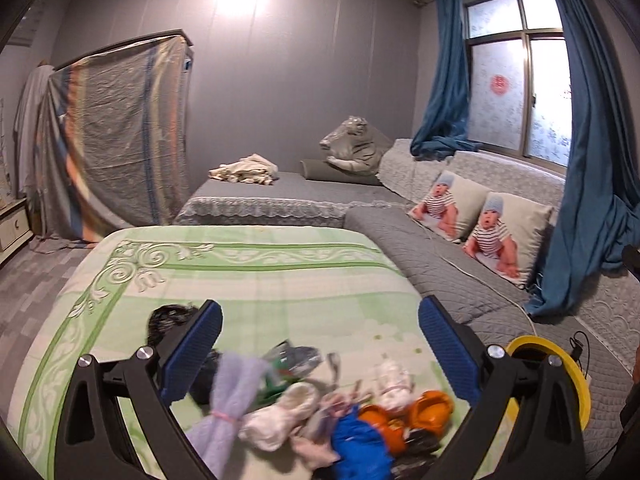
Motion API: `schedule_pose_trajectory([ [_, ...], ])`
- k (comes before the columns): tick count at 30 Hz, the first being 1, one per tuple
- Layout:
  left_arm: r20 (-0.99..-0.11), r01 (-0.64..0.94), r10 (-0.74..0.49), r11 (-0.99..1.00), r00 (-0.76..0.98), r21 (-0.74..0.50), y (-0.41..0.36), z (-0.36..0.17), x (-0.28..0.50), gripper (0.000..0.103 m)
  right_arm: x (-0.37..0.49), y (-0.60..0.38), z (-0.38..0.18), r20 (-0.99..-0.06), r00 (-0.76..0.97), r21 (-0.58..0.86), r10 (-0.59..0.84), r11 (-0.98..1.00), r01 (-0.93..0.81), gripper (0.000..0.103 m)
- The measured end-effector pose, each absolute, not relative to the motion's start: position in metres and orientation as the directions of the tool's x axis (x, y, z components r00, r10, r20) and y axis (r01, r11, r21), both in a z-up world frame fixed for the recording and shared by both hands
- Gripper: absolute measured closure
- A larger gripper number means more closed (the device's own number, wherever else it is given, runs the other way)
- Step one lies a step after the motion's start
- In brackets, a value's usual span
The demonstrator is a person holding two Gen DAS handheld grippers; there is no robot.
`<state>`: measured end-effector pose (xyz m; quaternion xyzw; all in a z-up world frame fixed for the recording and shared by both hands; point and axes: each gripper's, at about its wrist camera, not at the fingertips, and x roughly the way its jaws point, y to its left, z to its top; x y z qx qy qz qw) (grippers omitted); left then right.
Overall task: Collect trash
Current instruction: 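Move both tools back over the trash pile on the bed, then grasp the second lavender mesh sleeve with the left tool while the right tool grasps a black plastic bag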
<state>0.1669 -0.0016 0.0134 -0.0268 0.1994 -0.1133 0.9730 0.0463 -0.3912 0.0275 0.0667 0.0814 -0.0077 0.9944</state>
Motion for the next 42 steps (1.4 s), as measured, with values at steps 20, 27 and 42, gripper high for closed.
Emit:
schedule_pose_trajectory([
  [20,-0.493,0.058,-0.110,0.991,0.863,-0.119,0.100,-0.058,0.144,0.008,0.071,-0.252,-0.039,-0.357,0.881,0.068,0.311,0.949,-0.308,0.009],
  [27,-0.532,0.072,-0.138,0.987,0.835,-0.143,0.103,-0.080,0.147,0.008,0.065,-0.226,-0.080,-0.475,0.791,0.059,0.386,0.911,-0.409,0.013],
  [42,-0.593,0.131,-0.177,0.984,0.785,-0.121,0.087,-0.101,0.167,0.008,0.090,-0.210,-0.119,-0.604,0.655,0.122,0.454,0.865,-0.487,0.045],
])
